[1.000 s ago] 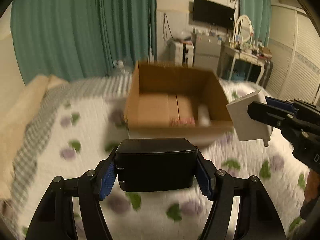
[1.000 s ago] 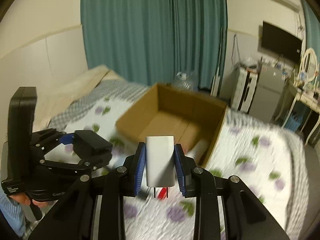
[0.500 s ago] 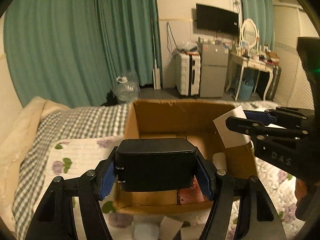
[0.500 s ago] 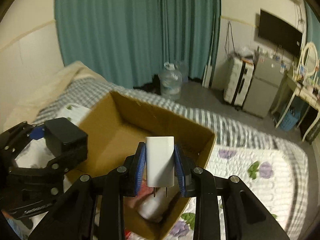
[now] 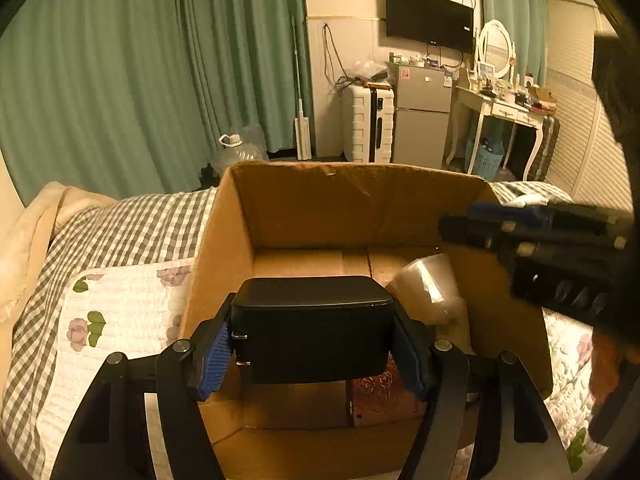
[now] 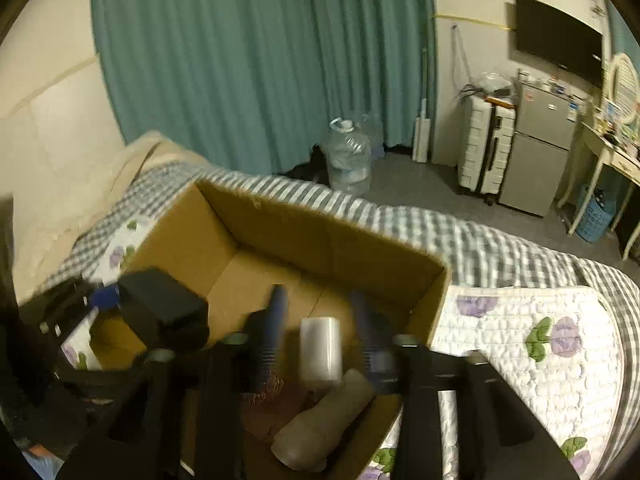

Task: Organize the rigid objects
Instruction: 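Carry both items into the box and open both tools, then grasp the black remote with the right tool while the left tool grasps the light blue earbud case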

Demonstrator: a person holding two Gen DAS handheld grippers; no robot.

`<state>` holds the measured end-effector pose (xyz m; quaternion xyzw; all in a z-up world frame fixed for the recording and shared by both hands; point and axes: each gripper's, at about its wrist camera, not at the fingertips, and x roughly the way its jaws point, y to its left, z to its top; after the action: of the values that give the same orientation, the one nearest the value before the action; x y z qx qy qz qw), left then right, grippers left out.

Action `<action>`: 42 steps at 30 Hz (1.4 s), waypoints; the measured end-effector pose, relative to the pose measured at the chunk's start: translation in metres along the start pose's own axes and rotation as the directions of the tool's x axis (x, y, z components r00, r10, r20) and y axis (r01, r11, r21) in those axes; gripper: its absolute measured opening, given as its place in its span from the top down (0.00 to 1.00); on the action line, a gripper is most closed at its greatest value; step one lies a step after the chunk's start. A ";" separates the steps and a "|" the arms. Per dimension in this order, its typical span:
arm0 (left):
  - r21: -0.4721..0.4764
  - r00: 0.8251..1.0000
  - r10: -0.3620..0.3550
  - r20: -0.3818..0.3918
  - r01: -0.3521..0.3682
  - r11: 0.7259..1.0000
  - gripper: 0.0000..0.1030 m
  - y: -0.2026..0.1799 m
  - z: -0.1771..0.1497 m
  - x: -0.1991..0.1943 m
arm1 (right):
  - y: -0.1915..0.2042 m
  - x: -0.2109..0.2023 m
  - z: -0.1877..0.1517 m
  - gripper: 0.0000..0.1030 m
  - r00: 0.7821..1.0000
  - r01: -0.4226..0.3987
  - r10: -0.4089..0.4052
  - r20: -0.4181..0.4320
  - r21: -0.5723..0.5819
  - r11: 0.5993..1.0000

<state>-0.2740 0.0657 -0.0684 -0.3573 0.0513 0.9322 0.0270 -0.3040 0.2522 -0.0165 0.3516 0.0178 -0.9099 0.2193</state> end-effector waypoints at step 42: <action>-0.106 0.993 0.092 -0.074 -0.100 0.989 0.30 0.061 -0.136 -0.133 | 0.151 -0.069 -0.170 0.24 0.991 -0.058 0.007 -0.135 -0.372 0.926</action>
<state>-0.0903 -0.0125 -0.0750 -0.3872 0.0183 0.9210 -0.0394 -0.0893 0.1739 -0.0816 0.3625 0.2000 -0.8608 0.2959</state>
